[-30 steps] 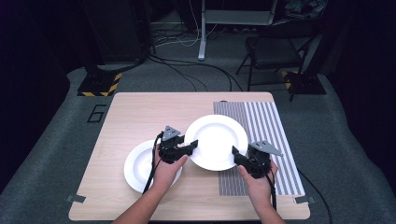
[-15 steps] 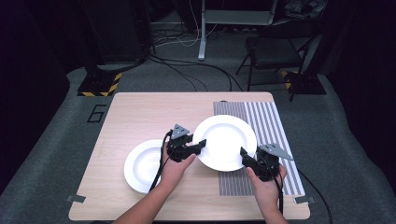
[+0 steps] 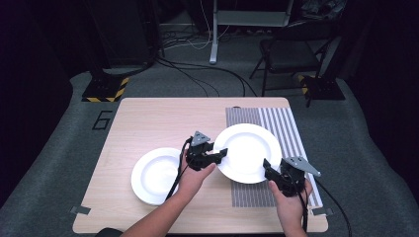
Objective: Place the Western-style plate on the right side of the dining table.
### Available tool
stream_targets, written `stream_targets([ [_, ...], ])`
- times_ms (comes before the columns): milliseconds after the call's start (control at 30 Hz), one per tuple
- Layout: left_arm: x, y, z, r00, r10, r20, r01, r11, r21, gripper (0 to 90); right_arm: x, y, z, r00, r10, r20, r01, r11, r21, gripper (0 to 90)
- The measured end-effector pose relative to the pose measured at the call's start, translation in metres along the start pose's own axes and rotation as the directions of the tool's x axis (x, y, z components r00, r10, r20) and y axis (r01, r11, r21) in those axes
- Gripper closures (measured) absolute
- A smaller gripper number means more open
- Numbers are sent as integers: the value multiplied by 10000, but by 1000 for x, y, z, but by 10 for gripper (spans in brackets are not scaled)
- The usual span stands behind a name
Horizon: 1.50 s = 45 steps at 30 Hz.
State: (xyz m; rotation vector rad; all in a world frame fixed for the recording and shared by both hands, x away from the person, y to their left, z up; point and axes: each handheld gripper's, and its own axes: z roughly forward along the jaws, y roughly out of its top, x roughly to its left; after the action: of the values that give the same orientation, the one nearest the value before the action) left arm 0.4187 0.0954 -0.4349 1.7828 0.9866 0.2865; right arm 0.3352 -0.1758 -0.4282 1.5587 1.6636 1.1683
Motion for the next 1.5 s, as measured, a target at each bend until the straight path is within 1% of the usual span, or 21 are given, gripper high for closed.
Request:
stream_targets([
  [200, -5, 1, 8, 9997, -57, 220, 57, 10000, 13, 479, -8, -1, -4, 9998, 85, 162, -84, 10000, -43, 438],
  [267, -6, 2, 11, 9996, -13, 283, 12, 10000, 30, 482, -11, -1, -4, 9997, 48, 246, -47, 10000, -50, 442],
  [333, -7, 2, 15, 9994, -4, 358, 3, 10000, 25, 482, -15, -1, -3, 9994, 30, 349, -29, 10000, -47, 444],
  [400, -9, 1, 18, 9992, -78, 394, 77, 10000, 21, 484, -18, -1, -3, 9991, 6, 433, -4, 10000, -32, 444],
  [433, -9, 1, 20, 9992, -10, 395, 8, 10000, 48, 483, -19, -2, -2, 9988, -1, 483, 2, 10000, -17, 445],
  [533, -10, 1, 24, 9989, -54, 460, 50, 9999, 93, 486, -24, -3, 0, 9987, 73, 509, -76, 10000, 50, 449],
  [667, -11, -1, 29, 9990, -58, 443, 55, 10000, 76, 487, -29, -6, 4, 9979, 54, 645, -62, 9999, 121, 454],
  [767, -11, -2, 32, 9990, 19, 447, -27, 9998, 181, 490, -31, -9, 5, 9975, 75, 701, -90, 9997, 207, 459],
  [800, -11, -2, 33, 9991, -18, 427, 10, 9998, 200, 490, -32, -9, 6, 9976, 91, 682, -106, 9997, 217, 460],
  [867, -11, -4, 35, 9992, 91, 399, -102, 9996, 282, 494, -33, -11, 6, 9972, 97, 737, -115, 9997, 231, 461],
  [900, -12, -4, 36, 9992, -18, 399, 8, 9997, 250, 497, -34, -12, 7, 9973, 119, 729, -138, 9996, 255, 464],
  [1033, -11, -6, 39, 9990, 12, 448, -30, 9992, 402, 504, -37, -14, 8, 9967, 260, 765, -279, 9993, 242, 471],
  [1067, -12, -7, 40, 9990, -31, 449, 13, 9993, 386, 505, -37, -15, 8, 9964, 273, 805, -295, 9992, 266, 471],
  [1100, -12, -8, 41, 9990, 18, 452, -38, 9990, 448, 504, -38, -16, 8, 9963, 284, 817, -307, 9992, 270, 471],
  [1167, -12, -9, 42, 9991, -51, 429, 31, 9989, 468, 505, -39, -17, 9, 9961, 276, 835, -303, 9990, 315, 471],
  [1200, -12, -9, 43, 9990, -50, 436, 29, 9988, 491, 505, -39, -17, 9, 9956, 347, 866, -378, 9987, 341, 471],
  [1233, -12, -10, 44, 9990, -81, 431, 60, 9989, 474, 504, -39, -18, 9, 9957, 327, 864, -359, 9987, 361, 470],
  [1267, -11, -11, 45, 9990, -13, 440, -10, 9985, 541, 504, -40, -19, 10, 9957, 321, 871, -355, 9987, 376, 471],
  [1300, -12, -11, 46, 9990, -113, 432, 91, 9987, 499, 504, -40, -19, 10, 9956, 314, 879, -349, 9987, 378, 471],
  [1500, -11, -15, 51, 9989, -117, 445, 89, 9980, 630, 505, -43, -23, 13, 9950, 330, 945, -374, 9983, 453, 470],
])
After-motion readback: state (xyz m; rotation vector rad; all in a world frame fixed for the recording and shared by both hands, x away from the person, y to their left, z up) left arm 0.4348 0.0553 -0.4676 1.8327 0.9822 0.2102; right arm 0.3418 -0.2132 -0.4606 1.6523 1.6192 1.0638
